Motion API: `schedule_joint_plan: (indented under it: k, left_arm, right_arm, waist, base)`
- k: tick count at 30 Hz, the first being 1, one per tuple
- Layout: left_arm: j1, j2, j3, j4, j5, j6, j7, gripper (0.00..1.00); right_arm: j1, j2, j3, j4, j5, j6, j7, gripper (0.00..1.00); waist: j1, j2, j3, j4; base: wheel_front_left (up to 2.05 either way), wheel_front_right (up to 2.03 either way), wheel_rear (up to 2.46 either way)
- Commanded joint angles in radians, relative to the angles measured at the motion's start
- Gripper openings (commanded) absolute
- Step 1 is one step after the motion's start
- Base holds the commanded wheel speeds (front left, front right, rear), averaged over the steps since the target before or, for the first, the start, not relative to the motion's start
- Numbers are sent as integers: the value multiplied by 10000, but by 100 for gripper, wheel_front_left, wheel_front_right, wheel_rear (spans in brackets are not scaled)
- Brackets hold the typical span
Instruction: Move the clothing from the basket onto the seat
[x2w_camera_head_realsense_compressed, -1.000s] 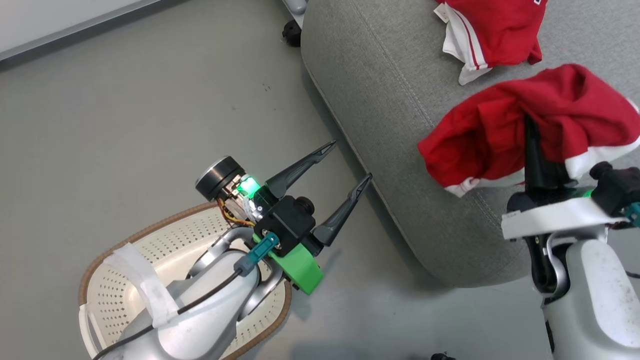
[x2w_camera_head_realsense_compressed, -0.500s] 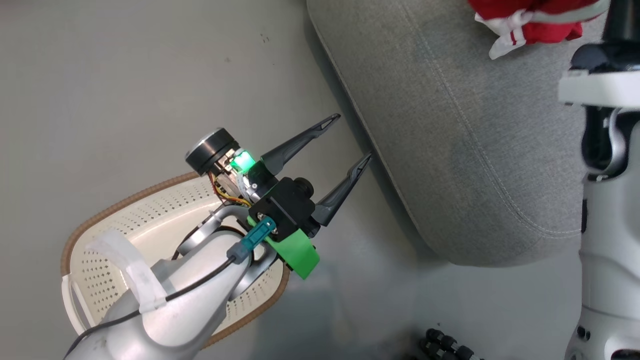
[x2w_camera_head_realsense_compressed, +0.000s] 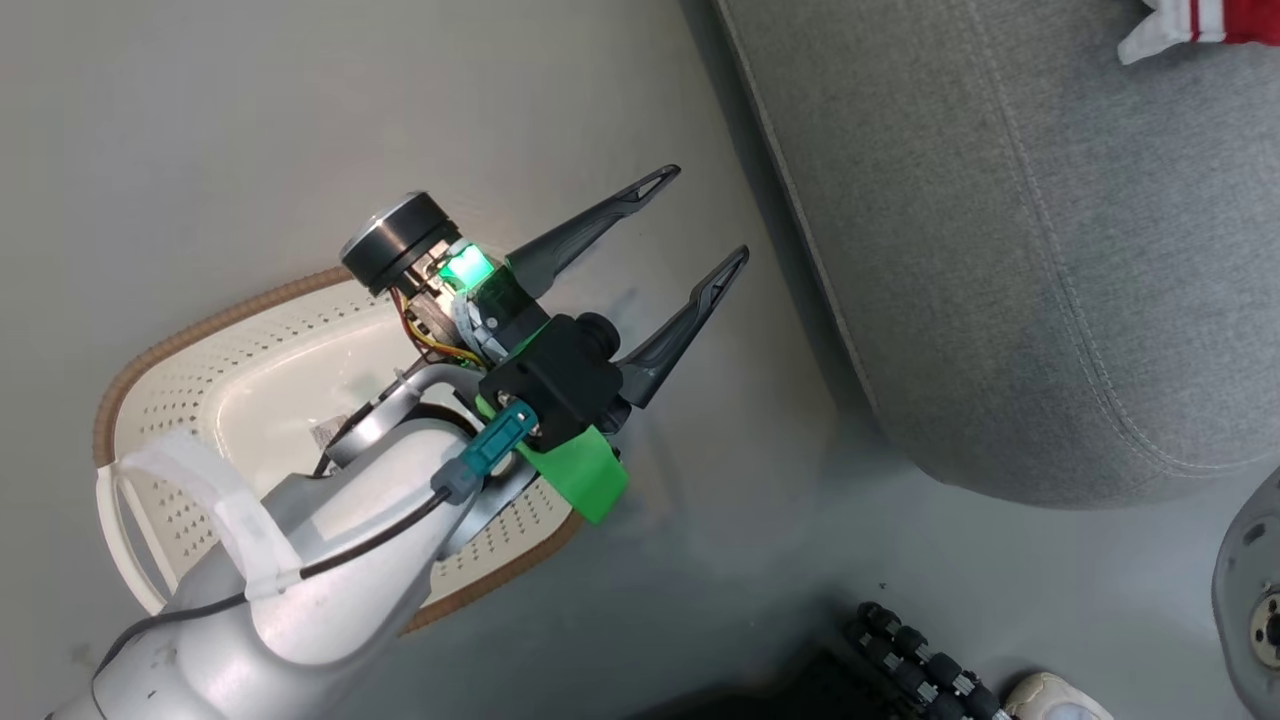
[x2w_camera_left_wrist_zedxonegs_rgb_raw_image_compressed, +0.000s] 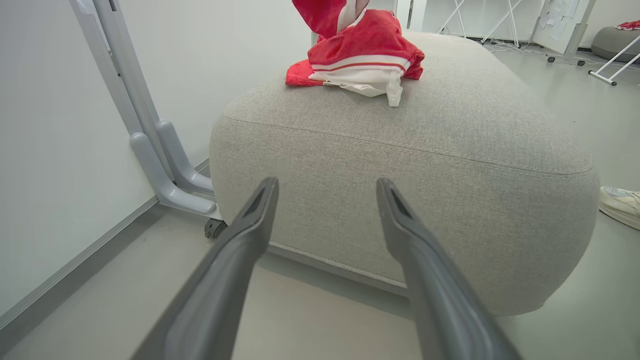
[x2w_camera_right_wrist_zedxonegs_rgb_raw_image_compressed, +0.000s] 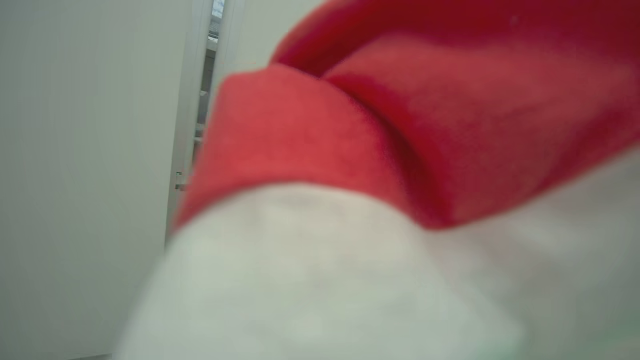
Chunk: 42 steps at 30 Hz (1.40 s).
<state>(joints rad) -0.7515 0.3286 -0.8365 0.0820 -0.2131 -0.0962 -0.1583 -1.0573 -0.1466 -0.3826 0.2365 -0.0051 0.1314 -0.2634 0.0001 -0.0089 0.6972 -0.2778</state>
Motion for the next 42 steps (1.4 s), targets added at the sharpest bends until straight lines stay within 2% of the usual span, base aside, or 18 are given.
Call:
schedule_joint_plan:
  k: [1,9,16,21,22,23,24,42]
  left_arm:
    - [-176,121,57,-38,112,11,31,100]
    - [-299,325,10,-183,111,24,102,100]
    - [-291,493,32,-275,76,106,127,100]
    - [-225,563,8,-232,20,142,86,100]
    - [-197,572,4,-206,-3,152,68,100]
    - [-169,572,-1,-187,-19,167,52,100]
    - [-138,549,-17,-158,-26,183,38,100]
    - [645,-9,-165,674,-558,567,-626,100]
  right_arm:
    - [-267,-111,-104,257,-99,-13,-18,0]
    - [-1003,-491,-881,2631,-726,-13,-18,0]
    - [-1326,-368,-1783,4788,-1251,-13,-17,0]
    - [-1266,-246,-2068,5312,-1481,-14,-11,0]
    - [-1240,-221,-2108,5286,-1483,-14,-11,17]
    - [-1173,-199,-2111,5215,-1499,-14,-11,46]
    - [-1072,-163,-2099,5177,-1525,-14,-11,100]
    - [1877,369,-941,4121,-792,-13,-10,100]
  waist:
    - [-1,89,479,259]
    - [-1,89,1023,389]
    - [-1,89,1220,439]
    - [-1,89,1153,411]
    - [-1,89,1101,396]
    - [-1,89,1041,376]
    - [-1,89,962,363]
    - [-1,89,-1434,78]
  base:
    - [0,0,0]
    - [0,0,0]
    - [0,0,0]
    - [0,0,0]
    - [0,0,0]
    - [0,0,0]
    - [0,0,0]
    - [0,0,0]
